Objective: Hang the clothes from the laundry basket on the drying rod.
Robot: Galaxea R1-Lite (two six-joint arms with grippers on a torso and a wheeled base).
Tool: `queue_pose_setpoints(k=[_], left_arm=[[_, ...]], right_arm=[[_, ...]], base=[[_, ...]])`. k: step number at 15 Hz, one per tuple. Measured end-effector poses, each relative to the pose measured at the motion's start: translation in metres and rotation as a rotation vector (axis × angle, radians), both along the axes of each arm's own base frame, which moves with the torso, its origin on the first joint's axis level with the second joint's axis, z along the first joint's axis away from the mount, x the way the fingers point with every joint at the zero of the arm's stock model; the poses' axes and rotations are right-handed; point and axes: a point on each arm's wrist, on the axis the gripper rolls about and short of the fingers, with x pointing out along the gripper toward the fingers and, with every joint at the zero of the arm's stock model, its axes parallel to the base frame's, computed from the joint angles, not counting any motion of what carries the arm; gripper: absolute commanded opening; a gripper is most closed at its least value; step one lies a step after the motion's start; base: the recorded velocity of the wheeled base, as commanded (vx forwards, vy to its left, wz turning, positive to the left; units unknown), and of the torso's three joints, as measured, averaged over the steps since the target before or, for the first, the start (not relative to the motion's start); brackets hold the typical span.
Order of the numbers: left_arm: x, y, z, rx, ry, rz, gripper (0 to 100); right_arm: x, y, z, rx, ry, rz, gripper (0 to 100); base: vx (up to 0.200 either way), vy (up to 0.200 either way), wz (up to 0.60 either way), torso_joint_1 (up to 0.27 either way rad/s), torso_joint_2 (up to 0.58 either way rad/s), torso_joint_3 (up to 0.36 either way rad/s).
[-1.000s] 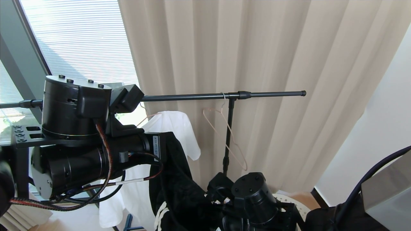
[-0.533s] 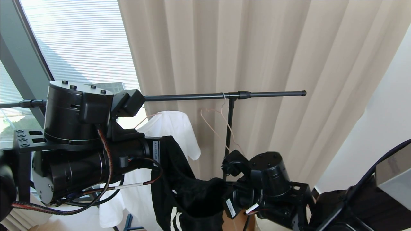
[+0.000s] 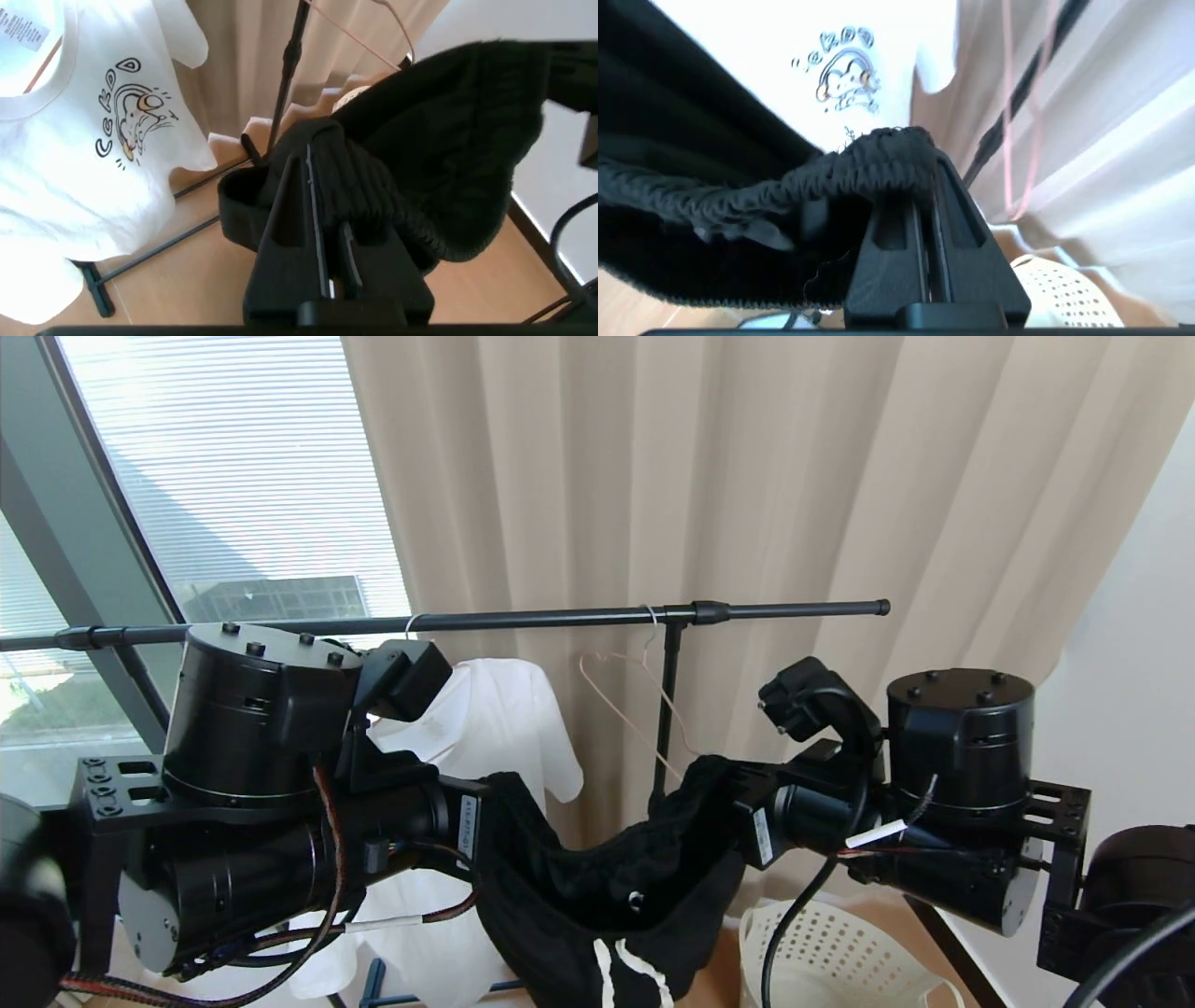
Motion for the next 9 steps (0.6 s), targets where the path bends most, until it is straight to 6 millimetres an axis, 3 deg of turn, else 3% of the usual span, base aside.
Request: queue_pose_setpoints(k=[9], left_arm=[[-0.002,0.000,-0.005,-0.013,0.005,-0.015,100]], right_arm=[[0.010,-0.035,0.028,-0.012,-0.121,-0.105,0]], base=[[0.000,0.000,0.00,0.000,0.00,0.000]])
